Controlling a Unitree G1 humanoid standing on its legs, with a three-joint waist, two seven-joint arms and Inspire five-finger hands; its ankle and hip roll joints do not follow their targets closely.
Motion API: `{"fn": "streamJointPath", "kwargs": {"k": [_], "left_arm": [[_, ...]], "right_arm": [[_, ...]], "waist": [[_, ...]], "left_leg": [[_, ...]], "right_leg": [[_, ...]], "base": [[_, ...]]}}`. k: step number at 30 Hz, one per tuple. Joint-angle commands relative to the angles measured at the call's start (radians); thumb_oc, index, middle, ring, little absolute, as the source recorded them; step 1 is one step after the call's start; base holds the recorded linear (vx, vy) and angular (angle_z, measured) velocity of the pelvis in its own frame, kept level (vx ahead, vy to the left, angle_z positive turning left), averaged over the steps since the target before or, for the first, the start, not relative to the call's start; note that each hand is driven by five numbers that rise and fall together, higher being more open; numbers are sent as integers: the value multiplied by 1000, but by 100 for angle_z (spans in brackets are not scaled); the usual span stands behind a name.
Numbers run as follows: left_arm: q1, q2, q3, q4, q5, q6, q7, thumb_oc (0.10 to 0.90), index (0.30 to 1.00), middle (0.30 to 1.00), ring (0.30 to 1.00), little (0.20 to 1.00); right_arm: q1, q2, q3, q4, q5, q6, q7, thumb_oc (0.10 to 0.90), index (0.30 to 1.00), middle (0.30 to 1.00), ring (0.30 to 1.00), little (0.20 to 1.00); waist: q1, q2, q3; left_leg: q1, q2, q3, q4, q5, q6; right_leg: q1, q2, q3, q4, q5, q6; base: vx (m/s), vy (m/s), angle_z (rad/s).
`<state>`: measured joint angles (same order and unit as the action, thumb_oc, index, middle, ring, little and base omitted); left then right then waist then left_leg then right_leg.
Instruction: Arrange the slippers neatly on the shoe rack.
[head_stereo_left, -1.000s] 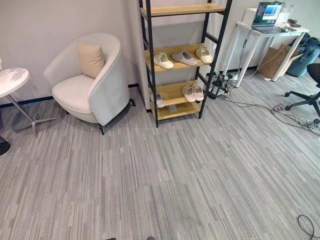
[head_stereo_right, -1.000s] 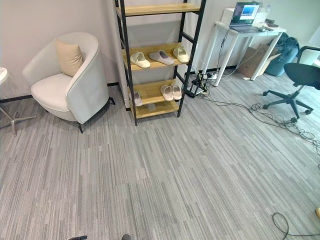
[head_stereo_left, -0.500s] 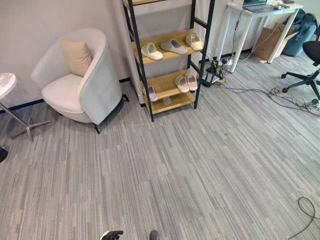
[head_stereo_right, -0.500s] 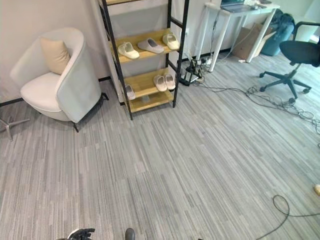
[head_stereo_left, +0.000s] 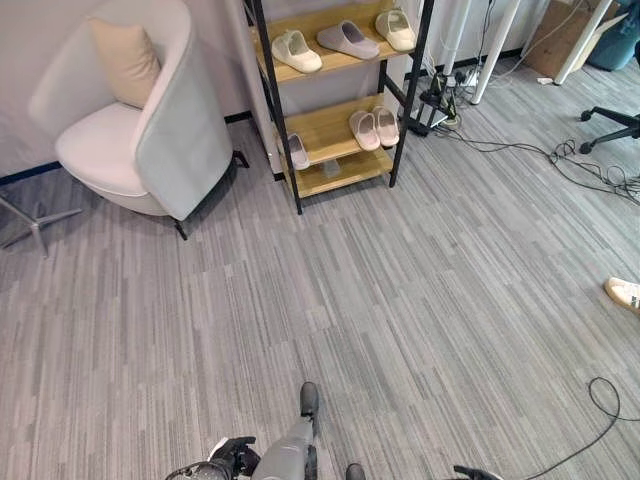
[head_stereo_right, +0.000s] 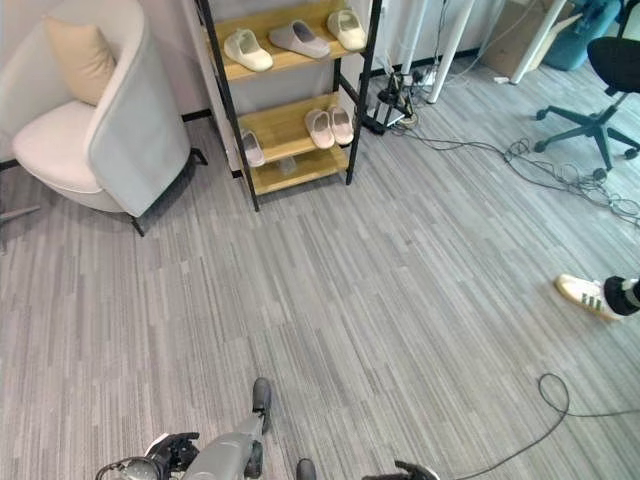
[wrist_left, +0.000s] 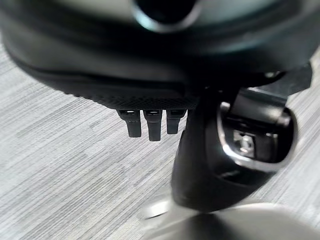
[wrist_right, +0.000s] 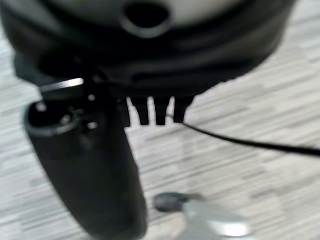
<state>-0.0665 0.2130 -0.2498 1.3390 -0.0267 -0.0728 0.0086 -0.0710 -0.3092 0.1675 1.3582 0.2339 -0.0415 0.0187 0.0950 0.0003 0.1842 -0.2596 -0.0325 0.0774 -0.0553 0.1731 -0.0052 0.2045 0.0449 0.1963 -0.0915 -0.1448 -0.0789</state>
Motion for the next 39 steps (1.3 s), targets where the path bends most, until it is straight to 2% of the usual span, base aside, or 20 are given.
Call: {"fn": "streamJointPath", "kwargs": {"k": [1,2,4,5,7,8,9,11,13,15,16,18,19,22,25,30,32,34,37,39], "left_arm": [[20,-8,-1,22,44,-1,-10,800,900,900,900,900],[13,-3,1,22,43,1,-9,800,900,900,900,900],[-15,16,-8,-12,31,-4,-5,800,900,900,900,900],[-15,16,-8,-12,31,-4,-5,800,900,900,900,900],[-66,33,-22,-64,0,-13,24,800,900,900,900,900],[-66,33,-22,-64,0,-13,24,800,900,900,900,900],[-91,39,-26,-100,-25,-19,41,800,900,900,900,900],[-101,37,-28,-109,-28,-21,45,800,900,900,900,900],[-113,27,-45,-121,-24,-24,41,800,900,900,900,900],[-117,24,-54,-118,-18,-25,42,800,900,900,900,900],[-115,13,-64,-104,0,-24,43,800,900,900,900,900],[-113,7,-67,-94,8,-25,45,800,900,900,900,900],[-106,-4,-69,-62,29,-23,45,800,900,900,900,900],[-82,-19,-76,-13,70,-21,35,800,900,900,900,900],[-49,-18,-57,16,83,-19,30,800,900,900,900,900],[9,-11,-10,49,83,-13,23,800,900,900,900,900],[26,-6,-1,46,83,-10,26,800,900,900,900,900],[25,-4,1,41,77,-10,24,800,900,900,900,900],[6,-7,-19,2,60,-10,28,800,900,900,900,900],[-24,-4,-70,-60,75,-13,40,800,900,900,900,900]], "right_arm": [[71,-14,10,-63,-30,-9,0,800,900,900,900,900],[70,-4,14,-65,-32,-8,7,800,900,900,900,900],[45,9,30,-86,-50,-8,9,800,900,900,900,900],[45,9,30,-86,-50,-8,9,800,900,900,900,900],[15,10,30,-125,-38,-15,4,800,900,900,900,900],[14,10,30,-125,-38,-14,4,800,900,900,900,900],[7,18,30,-150,-40,-19,-5,800,900,900,900,900],[8,23,30,-154,-42,-20,-8,800,900,900,900,900],[23,32,23,-148,-42,-19,-15,800,900,900,900,900],[28,33,17,-145,-36,-19,-15,800,900,900,900,900],[45,33,3,-134,-19,-16,-12,800,900,900,900,900],[54,34,-6,-128,-2,-14,-9,800,900,900,900,900],[67,36,-29,-106,37,-10,-4,800,900,900,900,900],[90,33,-57,-73,65,-3,0,800,900,900,900,900],[108,20,-86,-44,83,4,2,800,900,900,900,900],[121,3,-72,-34,48,9,9,800,900,900,900,900],[99,-14,-32,-49,-2,9,19,800,900,900,900,900],[91,-19,-18,-53,-12,7,22,800,900,900,900,900],[57,-36,33,-89,-43,-3,16,800,900,900,900,900],[26,-48,81,-130,-82,-10,-4,800,900,900,900,900]], "waist": [[20,-51,-106],[22,-67,-115],[20,-95,-113],[22,-93,-116],[-9,-65,-80],[-8,-62,-81],[-37,-20,-55],[-49,-6,-45],[-78,-1,-37],[-92,-5,-34],[-119,-17,-27],[-129,-18,-21],[-153,-24,-26],[-178,-16,-28],[-186,-6,-43],[-171,0,-90],[-161,22,-112],[-154,29,-118],[-125,4,-89],[-102,-22,-49]], "left_leg": [[-116,-13,25,119,-15,10],[-119,-19,32,150,-35,17],[-94,-30,46,193,-116,42],[-97,-26,47,193,-114,41],[-30,-19,35,207,-171,67],[-32,-16,35,206,-169,66],[78,-5,5,180,-202,80],[114,-3,-7,175,-215,81],[202,-16,-32,180,-271,71],[229,-23,-43,181,-289,65],[277,-35,-61,188,-325,53],[304,-33,-69,190,-344,46],[343,-34,-87,185,-369,33],[387,-19,-111,196,-392,11],[435,8,-136,194,-409,-8],[498,58,-158,179,-399,-42],[502,126,-173,198,-311,-84],[488,150,-181,234,-253,-98],[306,177,-198,558,-77,-92],[216,193,-154,714,-55,-58]], "right_leg": [[40,-39,-25,96,-31,141],[38,-54,-21,120,-18,157],[-48,-88,-52,310,104,253],[-52,-84,-50,309,108,252],[-169,-119,-150,567,286,326],[-171,-116,-150,564,290,325],[-281,-113,-215,717,278,284],[-321,-115,-250,726,248,265],[-385,-157,-350,588,153,229],[-405,-164,-366,531,139,222],[-428,-170,-356,417,153,227],[-430,-165,-344,366,161,231],[-453,-159,-289,273,186,242],[-474,-172,-223,199,229,259],[-488,-200,-225,175,259,266],[-456,-201,-247,167,281,256],[-443,-156,-257,214,234,226],[-427,-134,-259,229,205,207],[-353,-110,-251,237,137,149],[-299,-100,-247,234,113,116]], "base": [[307,114,-18],[523,203,-14],[368,161,0],[132,79,-4],[270,182,-2],[506,299,-3],[293,157,7],[357,143,36],[514,65,34],[400,-26,37],[385,-54,52],[368,-89,54],[363,-105,47],[371,-155,32],[296,-206,49],[278,-309,16],[199,-375,-3],[174,-341,-1],[143,-455,5],[128,-462,-6]]}}
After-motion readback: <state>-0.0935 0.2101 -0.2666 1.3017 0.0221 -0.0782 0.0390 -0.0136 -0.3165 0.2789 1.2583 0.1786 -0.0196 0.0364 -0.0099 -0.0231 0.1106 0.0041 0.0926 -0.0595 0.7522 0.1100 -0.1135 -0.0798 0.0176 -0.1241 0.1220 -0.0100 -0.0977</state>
